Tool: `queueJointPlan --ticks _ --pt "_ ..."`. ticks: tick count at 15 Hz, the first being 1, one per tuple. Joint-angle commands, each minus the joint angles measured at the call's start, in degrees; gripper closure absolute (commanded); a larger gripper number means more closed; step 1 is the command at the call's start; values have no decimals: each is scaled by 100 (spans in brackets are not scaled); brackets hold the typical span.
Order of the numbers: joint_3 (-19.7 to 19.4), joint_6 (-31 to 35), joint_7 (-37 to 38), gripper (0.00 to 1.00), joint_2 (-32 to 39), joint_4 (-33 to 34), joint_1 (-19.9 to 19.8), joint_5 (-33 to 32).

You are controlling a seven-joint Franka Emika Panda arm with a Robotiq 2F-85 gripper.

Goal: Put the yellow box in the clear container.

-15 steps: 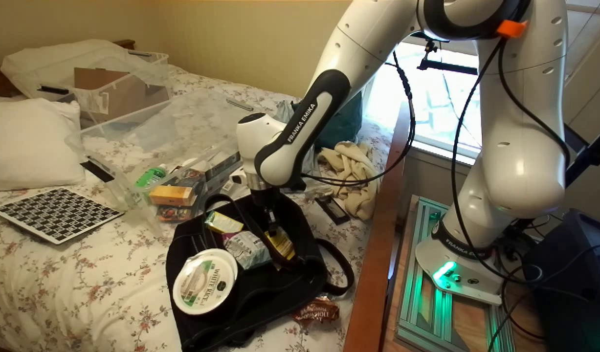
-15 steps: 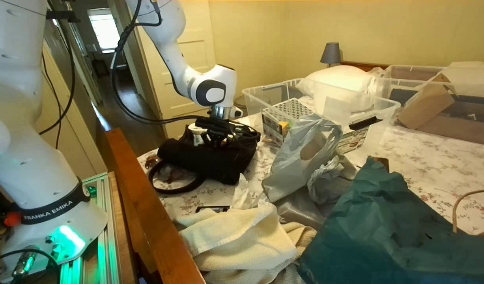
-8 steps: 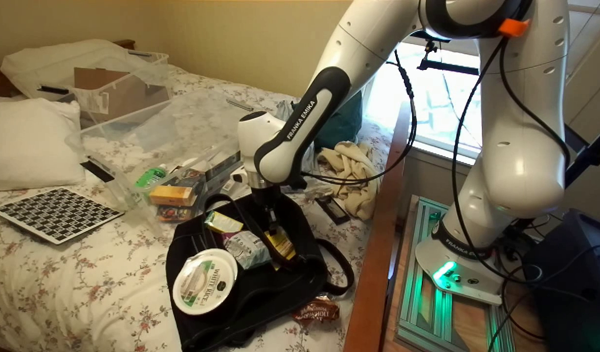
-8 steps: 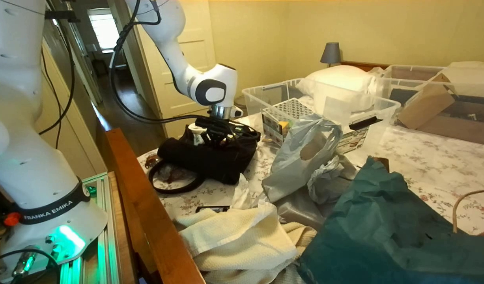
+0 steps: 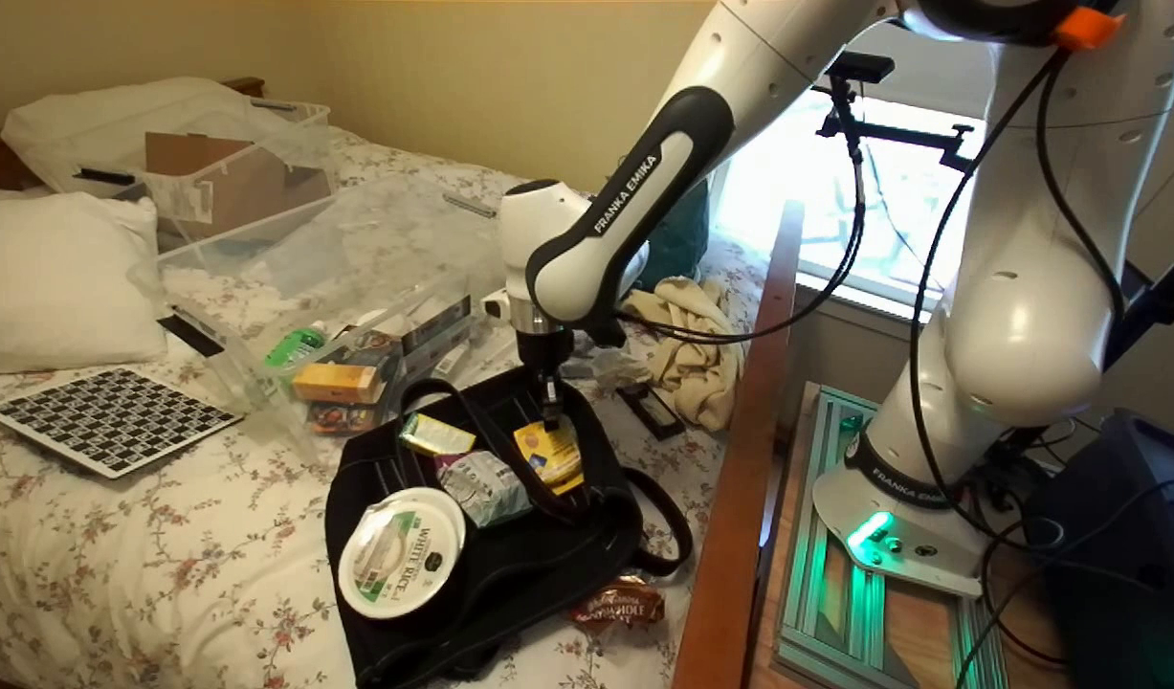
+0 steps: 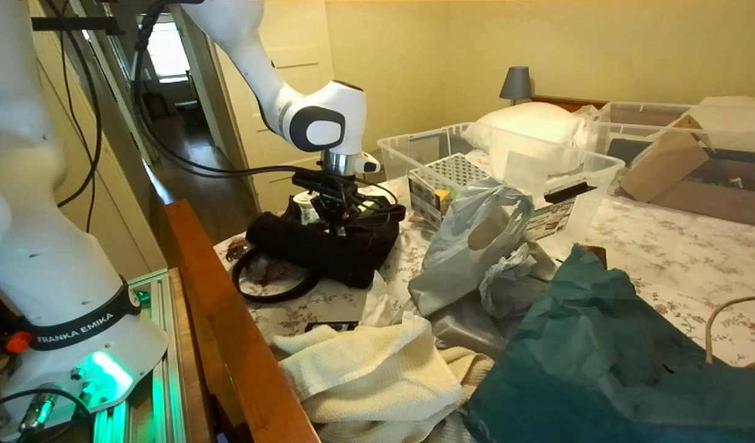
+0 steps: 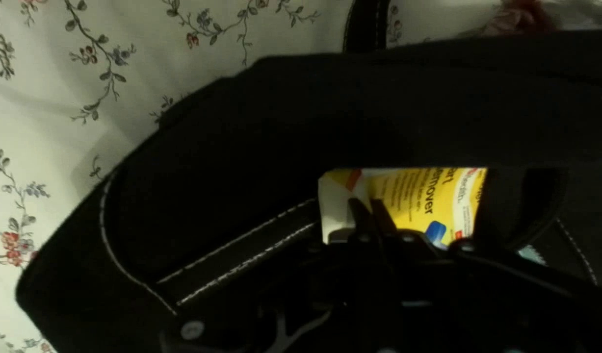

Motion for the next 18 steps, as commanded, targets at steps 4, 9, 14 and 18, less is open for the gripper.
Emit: queueJointPlan --ticks 4,9,14,18 --pt "-297 21 545 99 -1161 -780 34 831" --pt "-448 192 667 99 -1811 -1017 184 1741" --pt "-676 273 611 98 -1844 -784 450 1984" --pt "-717 325 661 98 -2007 -786 571 2046"
